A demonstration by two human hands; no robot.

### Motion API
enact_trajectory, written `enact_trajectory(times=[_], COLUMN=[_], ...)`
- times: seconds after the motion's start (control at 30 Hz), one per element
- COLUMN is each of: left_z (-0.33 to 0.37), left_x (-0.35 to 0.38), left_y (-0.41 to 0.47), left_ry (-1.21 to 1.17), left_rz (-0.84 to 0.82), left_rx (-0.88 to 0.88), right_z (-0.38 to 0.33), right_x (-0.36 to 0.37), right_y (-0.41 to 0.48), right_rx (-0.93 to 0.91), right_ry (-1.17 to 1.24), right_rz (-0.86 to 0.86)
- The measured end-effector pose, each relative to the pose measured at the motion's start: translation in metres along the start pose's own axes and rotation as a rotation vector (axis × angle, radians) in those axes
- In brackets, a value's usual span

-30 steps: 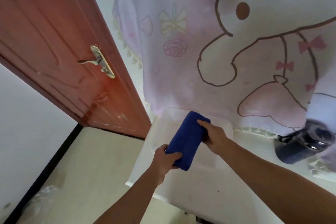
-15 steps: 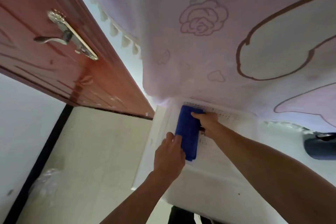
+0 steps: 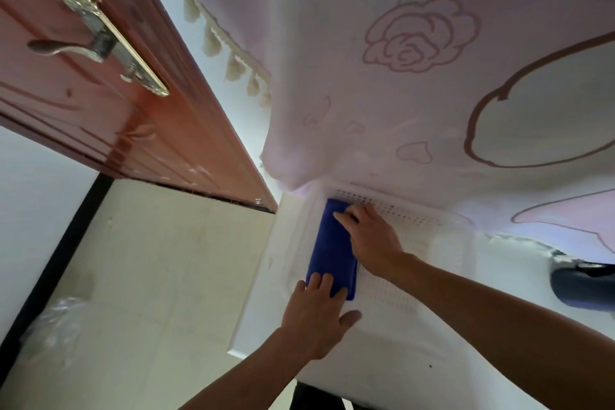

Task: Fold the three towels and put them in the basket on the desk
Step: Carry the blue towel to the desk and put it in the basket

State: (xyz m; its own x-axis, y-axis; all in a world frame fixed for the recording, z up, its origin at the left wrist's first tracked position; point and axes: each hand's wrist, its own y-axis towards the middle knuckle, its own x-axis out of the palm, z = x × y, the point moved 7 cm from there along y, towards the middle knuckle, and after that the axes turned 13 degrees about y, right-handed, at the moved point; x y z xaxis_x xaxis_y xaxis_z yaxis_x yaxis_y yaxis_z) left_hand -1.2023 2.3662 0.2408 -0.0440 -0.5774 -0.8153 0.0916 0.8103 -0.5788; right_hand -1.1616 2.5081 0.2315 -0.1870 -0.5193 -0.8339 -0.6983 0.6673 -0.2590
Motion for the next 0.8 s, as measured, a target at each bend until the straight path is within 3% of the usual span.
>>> enact_trajectory(times=[0.1,0.33,0.43,0.5,0.57,0.67,0.8], left_z=[0.000,-0.003,-0.012,-0.032,-0.056,-0.074,-0.086], left_x=[0.006,0.003,-0.011,-0.020,-0.015,-0.003,0.007], left_y=[0.000,-0.003,-0.015,-0.029,-0.038,-0.045,-0.052], left_ry=[0.018,0.011,-0.089,-0.126,-0.160,-0.283,-0.556], left_rz=[0.006,-0.021,0.194,0.413,0.506,0.456,0.413], left_rx=[-0.002,-0.002,0.025,-0.054,-0.215,-0.342,-0.414], right_z=[0.004,0.001,-0.002,-0.009,-0.008,-0.004,-0.016], right_x=[0.017,0.015,0.001,0.009,0.034,0.060,0.049], right_y=[0.013,0.023,0.005,-0.016,-0.034,-0.045,-0.046], right_rx=[0.065,0.057,-0.088,-0.274,-0.377,-0.302,-0.311], right_ry=[-0.110,-0.098,-0.131,-0.262,-0.338,-0.335,-0.333], right_rz=[-0.171,-0.241,-0.124,-0.074,-0.142,-0.255,-0.200])
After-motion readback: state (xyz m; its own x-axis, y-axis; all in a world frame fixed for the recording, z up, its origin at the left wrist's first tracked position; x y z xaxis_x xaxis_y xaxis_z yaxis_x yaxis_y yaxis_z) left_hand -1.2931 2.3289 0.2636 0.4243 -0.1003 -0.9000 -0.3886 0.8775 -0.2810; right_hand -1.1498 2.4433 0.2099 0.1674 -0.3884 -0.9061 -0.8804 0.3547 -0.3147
